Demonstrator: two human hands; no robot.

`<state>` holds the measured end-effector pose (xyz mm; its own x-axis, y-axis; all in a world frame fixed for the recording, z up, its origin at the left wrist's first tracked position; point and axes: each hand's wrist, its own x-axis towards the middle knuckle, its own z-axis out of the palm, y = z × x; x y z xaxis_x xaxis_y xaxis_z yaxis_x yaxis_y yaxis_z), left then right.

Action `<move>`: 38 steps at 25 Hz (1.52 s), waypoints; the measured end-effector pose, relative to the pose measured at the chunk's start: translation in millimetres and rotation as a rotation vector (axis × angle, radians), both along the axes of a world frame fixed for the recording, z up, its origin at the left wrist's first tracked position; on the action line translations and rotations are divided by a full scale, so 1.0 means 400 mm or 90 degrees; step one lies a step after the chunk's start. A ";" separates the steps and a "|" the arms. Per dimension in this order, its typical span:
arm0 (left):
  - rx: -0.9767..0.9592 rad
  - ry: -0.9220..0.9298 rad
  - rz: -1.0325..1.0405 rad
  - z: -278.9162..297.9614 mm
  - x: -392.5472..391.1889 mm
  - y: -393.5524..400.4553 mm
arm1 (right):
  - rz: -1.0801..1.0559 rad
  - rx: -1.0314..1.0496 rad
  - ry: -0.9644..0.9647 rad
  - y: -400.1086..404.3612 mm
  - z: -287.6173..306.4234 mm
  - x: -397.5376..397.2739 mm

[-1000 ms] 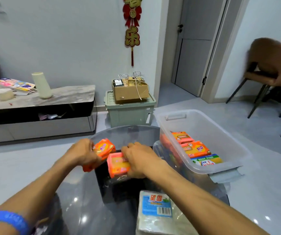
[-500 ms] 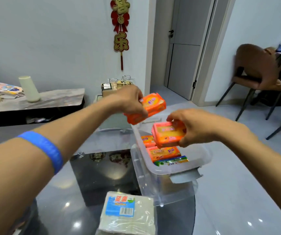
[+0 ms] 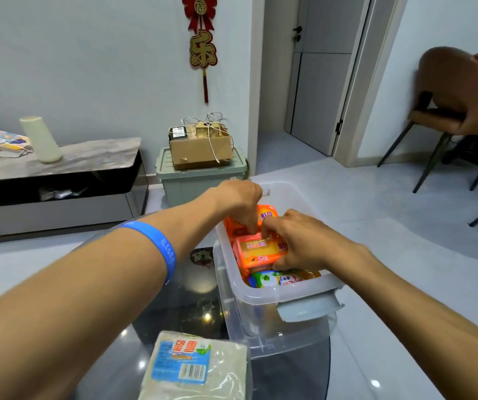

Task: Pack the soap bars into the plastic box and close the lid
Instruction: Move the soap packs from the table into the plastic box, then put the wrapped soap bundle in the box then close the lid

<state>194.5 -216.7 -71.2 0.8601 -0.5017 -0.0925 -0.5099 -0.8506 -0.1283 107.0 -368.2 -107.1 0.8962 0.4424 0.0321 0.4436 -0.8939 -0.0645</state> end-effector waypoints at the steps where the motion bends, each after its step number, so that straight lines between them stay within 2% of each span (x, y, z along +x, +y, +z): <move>1: 0.006 -0.023 -0.007 -0.014 0.004 0.003 | 0.006 0.008 -0.037 0.001 -0.004 0.003; 4: -0.036 -0.050 -0.011 -0.037 -0.001 0.011 | 0.002 -0.011 -0.120 0.009 -0.010 0.003; 6: -0.081 -0.016 0.011 -0.030 -0.023 0.019 | -0.008 -0.051 -0.102 0.014 -0.012 -0.004; 8: -0.141 0.000 0.018 -0.008 -0.073 0.049 | -0.031 -0.039 -0.072 0.022 0.009 -0.024; 10: -0.229 -0.023 -0.009 0.020 -0.157 0.107 | -0.056 0.049 -0.108 0.035 0.042 -0.068; 11: -0.275 -0.048 -0.030 0.028 -0.208 0.149 | -0.058 0.114 -0.166 0.050 0.054 -0.104; 13: -0.366 -0.075 -0.074 0.034 -0.313 0.243 | 0.011 0.216 -0.289 0.103 0.065 -0.207; 14: -0.396 -0.060 -0.093 0.026 -0.365 0.292 | 0.074 0.236 -0.304 0.137 0.063 -0.271; 15: -0.395 -0.024 -0.106 0.009 -0.411 0.338 | 0.136 0.226 -0.290 0.169 0.050 -0.330; 17: -0.293 0.083 -0.112 -0.055 -0.499 0.414 | 0.224 0.155 -0.193 0.223 0.001 -0.419; 19: -0.156 0.180 -0.101 -0.139 -0.551 0.453 | 0.191 0.055 -0.024 0.250 -0.057 -0.455; 21: -0.082 0.170 -0.109 -0.207 -0.569 0.459 | 0.111 -0.064 0.124 0.262 -0.108 -0.453; 22: -0.059 0.132 -0.106 -0.230 -0.567 0.456 | 0.082 -0.102 0.152 0.267 -0.129 -0.446; 24: -0.060 0.081 -0.079 -0.264 -0.552 0.448 | 0.041 -0.086 0.133 0.277 -0.160 -0.425; 28: -0.185 0.101 -0.028 -0.286 -0.555 0.439 | 0.019 0.033 0.107 0.279 -0.168 -0.413; 30: -0.229 0.078 -0.040 -0.252 -0.583 0.448 | 0.040 0.096 0.105 0.270 -0.133 -0.441; 32: -0.273 0.023 -0.057 -0.184 -0.609 0.470 | 0.078 0.145 0.054 0.253 -0.069 -0.462; 34: -0.296 -0.033 -0.075 -0.077 -0.608 0.469 | 0.095 0.192 0.002 0.224 0.035 -0.455; 38: -0.375 -0.072 -0.057 0.143 -0.530 0.350 | 0.065 0.228 -0.008 0.097 0.260 -0.353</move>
